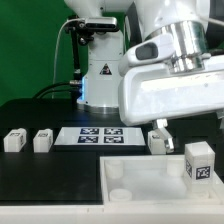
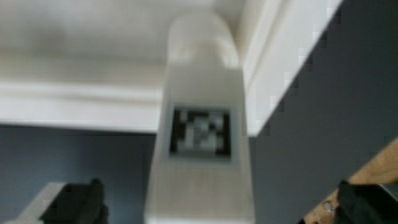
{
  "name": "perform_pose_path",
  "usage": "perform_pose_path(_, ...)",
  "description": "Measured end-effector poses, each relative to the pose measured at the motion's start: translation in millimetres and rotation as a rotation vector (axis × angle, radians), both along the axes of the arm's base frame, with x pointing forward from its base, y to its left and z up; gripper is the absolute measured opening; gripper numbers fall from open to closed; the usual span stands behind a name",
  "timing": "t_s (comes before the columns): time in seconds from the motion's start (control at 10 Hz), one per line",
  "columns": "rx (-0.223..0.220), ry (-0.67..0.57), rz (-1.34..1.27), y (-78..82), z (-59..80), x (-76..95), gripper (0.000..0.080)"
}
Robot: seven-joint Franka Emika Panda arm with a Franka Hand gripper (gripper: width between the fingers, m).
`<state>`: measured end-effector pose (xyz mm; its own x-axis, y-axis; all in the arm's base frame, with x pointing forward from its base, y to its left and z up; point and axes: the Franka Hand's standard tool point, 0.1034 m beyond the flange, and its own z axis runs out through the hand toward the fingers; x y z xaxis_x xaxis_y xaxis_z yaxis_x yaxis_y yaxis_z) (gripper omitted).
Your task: Assemble one leg
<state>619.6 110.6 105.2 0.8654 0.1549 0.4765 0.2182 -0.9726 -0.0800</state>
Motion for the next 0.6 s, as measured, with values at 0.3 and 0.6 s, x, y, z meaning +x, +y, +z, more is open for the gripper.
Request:
perform_pose_path(0.3, -0.002, 0.304, 0.052, 7.2, 3.7, 11.2, 0.0649)
perform_pose_path(0.6, -0.013, 0.529, 0.091, -2.0, -2.2, 11.2, 0.0649)
